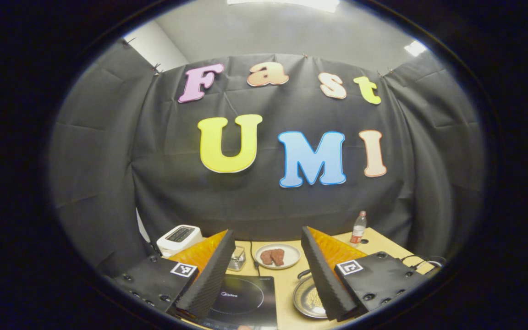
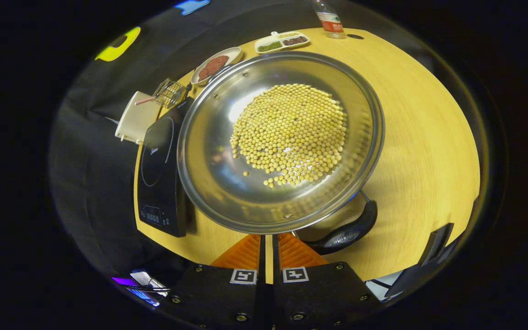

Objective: First push the handle of the pot to place it horizontally, then grasp the pot with both hands and set it on the induction cooktop.

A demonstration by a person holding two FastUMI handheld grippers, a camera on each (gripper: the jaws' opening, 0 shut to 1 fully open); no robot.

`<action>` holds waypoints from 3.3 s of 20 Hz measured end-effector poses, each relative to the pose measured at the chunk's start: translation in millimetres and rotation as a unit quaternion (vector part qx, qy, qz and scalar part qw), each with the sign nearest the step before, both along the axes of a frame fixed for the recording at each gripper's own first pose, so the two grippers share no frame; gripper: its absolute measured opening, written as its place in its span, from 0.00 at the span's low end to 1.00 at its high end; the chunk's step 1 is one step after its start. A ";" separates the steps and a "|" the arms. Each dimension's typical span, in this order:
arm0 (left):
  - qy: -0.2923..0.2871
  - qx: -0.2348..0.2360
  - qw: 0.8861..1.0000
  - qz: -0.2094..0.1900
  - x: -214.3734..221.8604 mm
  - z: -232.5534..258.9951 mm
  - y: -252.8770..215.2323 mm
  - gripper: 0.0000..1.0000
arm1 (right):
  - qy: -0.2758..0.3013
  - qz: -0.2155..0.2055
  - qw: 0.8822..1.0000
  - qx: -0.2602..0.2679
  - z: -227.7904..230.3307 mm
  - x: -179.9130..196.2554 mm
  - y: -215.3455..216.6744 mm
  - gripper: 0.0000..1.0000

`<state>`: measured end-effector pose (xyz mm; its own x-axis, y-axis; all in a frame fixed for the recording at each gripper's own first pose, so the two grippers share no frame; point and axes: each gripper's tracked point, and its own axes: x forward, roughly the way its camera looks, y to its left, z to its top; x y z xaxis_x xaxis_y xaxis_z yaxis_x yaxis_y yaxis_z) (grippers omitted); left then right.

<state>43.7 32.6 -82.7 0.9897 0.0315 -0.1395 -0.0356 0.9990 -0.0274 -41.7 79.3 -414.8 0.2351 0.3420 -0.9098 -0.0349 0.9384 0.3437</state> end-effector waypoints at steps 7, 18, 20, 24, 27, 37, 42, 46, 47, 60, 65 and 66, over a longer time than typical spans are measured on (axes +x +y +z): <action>-0.013 0.002 1.000 -0.013 3.0 4.5 -12.3 0.97 | 0.008 -0.021 0.999 -0.043 -4.8 8.7 -54.2 0.06; 0.000 0.014 0.999 -0.033 17.9 -2.4 -28.3 0.99 | 0.001 -0.046 0.995 -0.091 -7.5 36.1 -109.5 0.06; 0.003 0.017 0.999 -0.035 18.7 -5.6 -32.1 0.99 | -0.007 -0.039 0.993 -0.108 -5.9 42.5 -119.0 0.06; 0.017 0.019 0.999 -0.037 23.3 -19.9 -36.7 0.99 | -0.021 -0.030 0.990 -0.138 -5.3 56.1 -135.6 0.06; 0.031 0.017 0.999 -0.039 24.9 -33.6 -39.5 0.99 | -0.031 -0.025 0.987 -0.154 -3.4 67.6 -148.0 0.06; 0.080 0.023 0.995 -0.052 38.9 -76.6 -58.2 0.92 | -0.060 -0.002 0.980 -0.187 3.8 101.0 -176.6 0.07; 0.111 0.013 0.992 -0.061 45.7 -105.8 -68.6 0.91 | -0.062 -0.012 0.980 -0.188 8.5 105.5 -183.6 0.06; 0.157 0.005 0.984 -0.079 52.0 -147.1 -80.2 0.95 | -0.100 -0.026 0.975 -0.198 22.7 100.3 -199.1 0.11; 0.167 0.003 0.983 -0.081 52.1 -159.2 -81.4 0.99 | -0.114 -0.029 0.973 -0.200 30.8 98.5 -203.7 0.37; 0.319 -0.033 0.943 -0.088 79.6 -309.6 -104.3 0.96 | -0.256 -0.032 0.957 -0.133 73.5 129.8 -171.3 1.00; 0.354 -0.031 0.932 -0.076 86.5 -347.4 -105.8 0.96 | -0.246 -0.031 0.959 -0.140 55.3 148.3 -172.0 1.00; 0.359 -0.026 0.930 -0.077 88.8 -354.1 -107.0 0.96 | -0.242 -0.030 0.960 -0.140 48.9 152.3 -170.5 1.00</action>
